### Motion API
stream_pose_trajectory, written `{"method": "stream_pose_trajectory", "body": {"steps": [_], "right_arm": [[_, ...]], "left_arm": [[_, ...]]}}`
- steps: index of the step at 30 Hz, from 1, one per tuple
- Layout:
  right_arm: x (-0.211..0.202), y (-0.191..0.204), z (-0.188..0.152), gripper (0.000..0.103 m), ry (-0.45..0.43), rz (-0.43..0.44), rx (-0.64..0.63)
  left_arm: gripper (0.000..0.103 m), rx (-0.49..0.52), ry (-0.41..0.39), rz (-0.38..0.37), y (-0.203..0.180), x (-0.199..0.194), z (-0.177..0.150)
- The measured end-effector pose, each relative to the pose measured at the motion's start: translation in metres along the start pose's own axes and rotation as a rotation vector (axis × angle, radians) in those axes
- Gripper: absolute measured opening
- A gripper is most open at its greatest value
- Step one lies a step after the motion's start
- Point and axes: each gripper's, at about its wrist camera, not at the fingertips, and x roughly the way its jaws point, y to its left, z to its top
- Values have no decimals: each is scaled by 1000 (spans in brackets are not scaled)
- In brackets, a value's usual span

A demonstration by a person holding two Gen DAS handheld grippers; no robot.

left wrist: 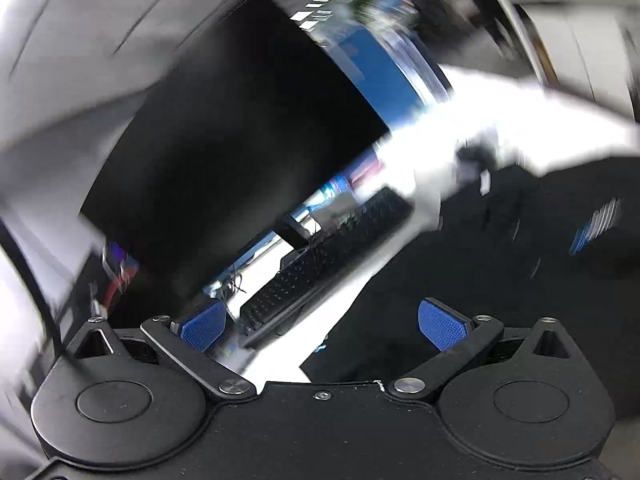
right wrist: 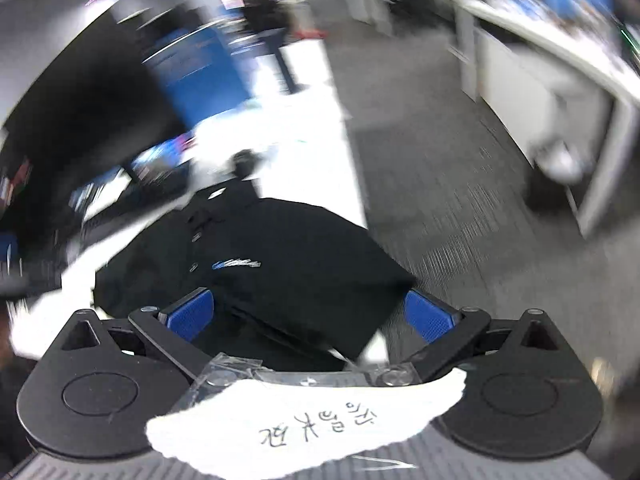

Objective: Fold clothes

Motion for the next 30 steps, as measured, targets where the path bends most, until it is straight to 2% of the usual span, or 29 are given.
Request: {"method": "stream_pose_trajectory", "body": {"steps": [2, 4, 6, 9, 10, 12, 14, 17, 21, 23, 24, 25, 26, 27, 28, 29, 30], "right_arm": [[32, 24, 0, 103, -8, 1, -129], [66, 40, 6, 103, 24, -8, -197], [91, 56, 13, 103, 75, 55, -210], [122, 84, 22, 103, 157, 183, -210], [132, 95, 22, 103, 181, 207, -226], [156, 119, 24, 102, 221, 213, -288], [180, 136, 28, 102, 235, 160, -337], [212, 144, 41, 102, 282, 130, -324], [238, 146, 35, 93, 503, 171, -436], [244, 142, 25, 85, 598, 185, -495], [246, 140, 20, 69, 641, 191, -515], [248, 137, 16, 48, 674, 198, -521], [249, 135, 14, 33, 697, 203, -523], [248, 133, 13, 12, 708, 208, -517], [244, 133, 15, 10, 700, 213, -502], [237, 132, 18, 8, 680, 222, -482], [229, 131, 20, 7, 662, 230, -466]], "left_arm": [[102, 100, 4, -17, -6, 32, -7], [102, 110, 5, -75, -1, 54, -7], [102, 97, 3, -191, 5, 70, -8], [102, 172, -38, -320, 2, 91, -15], [102, 205, -63, -339, -1, 97, -16], [102, 283, -126, -341, -9, 109, -18], [102, 314, -157, -374, -11, 124, -11], [102, 358, -162, -567, -11, 140, -6], [100, 426, -178, -836, -11, 152, -6], [91, 441, -161, -936, -12, 153, -8], [78, 445, -145, -965, -13, 154, -8], [69, 449, -125, -981, -14, 154, -8], [63, 451, -112, -994, -16, 154, -8], [50, 451, -105, -1006, -16, 153, -8], [39, 450, -97, -1020, -14, 151, -9], [34, 448, -86, -1037, -12, 150, -10], [19, 447, -74, -1054, -10, 149, -11]]}}
